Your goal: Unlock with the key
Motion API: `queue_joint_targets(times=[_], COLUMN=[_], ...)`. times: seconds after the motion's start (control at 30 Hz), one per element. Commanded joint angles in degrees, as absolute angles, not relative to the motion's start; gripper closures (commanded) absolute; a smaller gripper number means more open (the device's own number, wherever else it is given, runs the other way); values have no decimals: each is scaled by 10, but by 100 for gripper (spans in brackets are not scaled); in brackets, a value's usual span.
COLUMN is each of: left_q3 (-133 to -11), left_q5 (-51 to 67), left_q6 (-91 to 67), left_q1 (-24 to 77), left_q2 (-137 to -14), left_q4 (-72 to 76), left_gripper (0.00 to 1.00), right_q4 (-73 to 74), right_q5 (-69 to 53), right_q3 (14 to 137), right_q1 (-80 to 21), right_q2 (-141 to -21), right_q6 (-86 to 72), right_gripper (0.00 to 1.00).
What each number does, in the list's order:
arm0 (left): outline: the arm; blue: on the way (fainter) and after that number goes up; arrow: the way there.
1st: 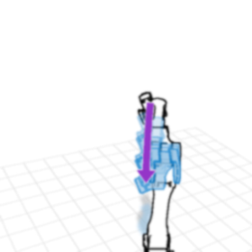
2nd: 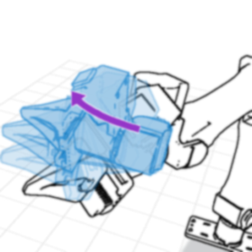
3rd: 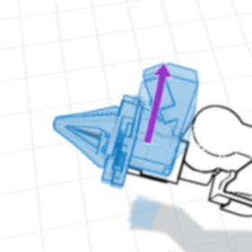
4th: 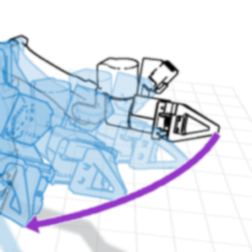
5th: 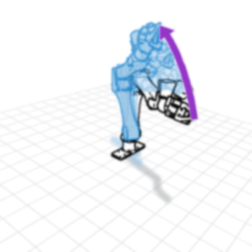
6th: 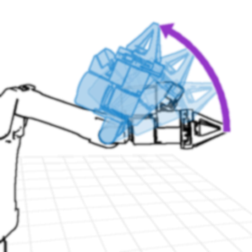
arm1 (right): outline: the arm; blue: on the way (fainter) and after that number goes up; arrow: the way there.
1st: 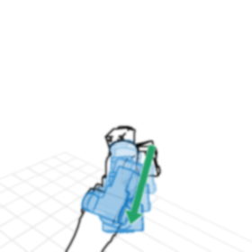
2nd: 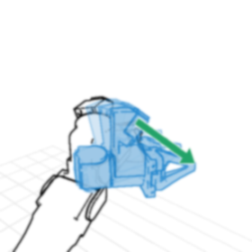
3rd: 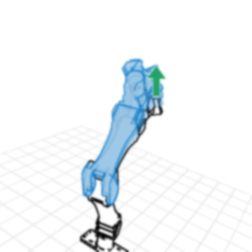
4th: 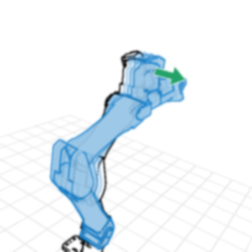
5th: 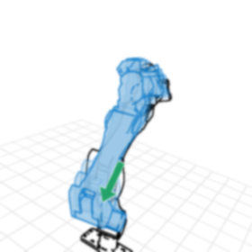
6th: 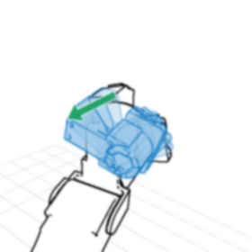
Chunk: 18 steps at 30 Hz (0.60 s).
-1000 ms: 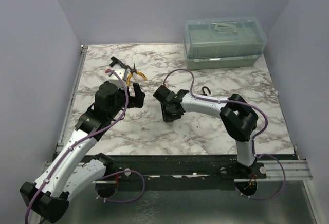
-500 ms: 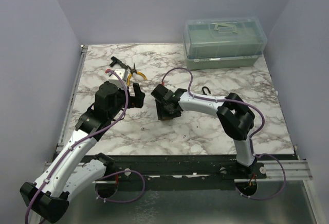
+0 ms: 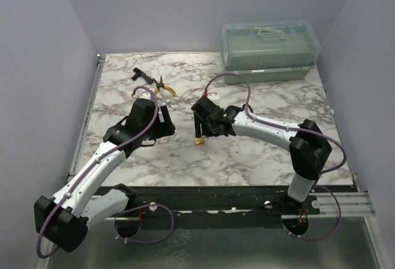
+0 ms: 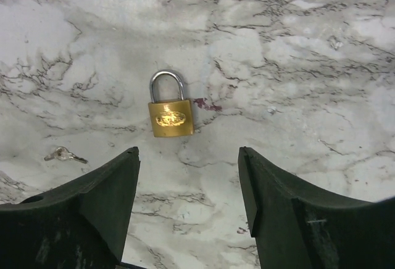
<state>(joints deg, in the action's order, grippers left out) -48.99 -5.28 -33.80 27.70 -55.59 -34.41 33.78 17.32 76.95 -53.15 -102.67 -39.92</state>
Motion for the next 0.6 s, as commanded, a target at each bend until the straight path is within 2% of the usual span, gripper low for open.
queue_joint_targets(times=[0.0,0.2,0.4,0.57], left_q3=[-506,-473,-445,-413], left_q5=[-69,-50,-62,-63], left_q6=[-444,-507,-535,-536], left_q1=[276,298,324,335], left_q2=[-577,-610,-652,-670], left_q4=[-454,-464,-439,-392], left_gripper=[19,22,32,45], right_q4=[320,307,307,304], right_q5=[222,233,237,237], right_q3=[724,681,653,630], right_q1=[-525,-516,-515,-514], right_q2=[-982,-941,-923,-904], right_q6=[-410,-420,-421,-421], right_gripper=[29,29,30,30])
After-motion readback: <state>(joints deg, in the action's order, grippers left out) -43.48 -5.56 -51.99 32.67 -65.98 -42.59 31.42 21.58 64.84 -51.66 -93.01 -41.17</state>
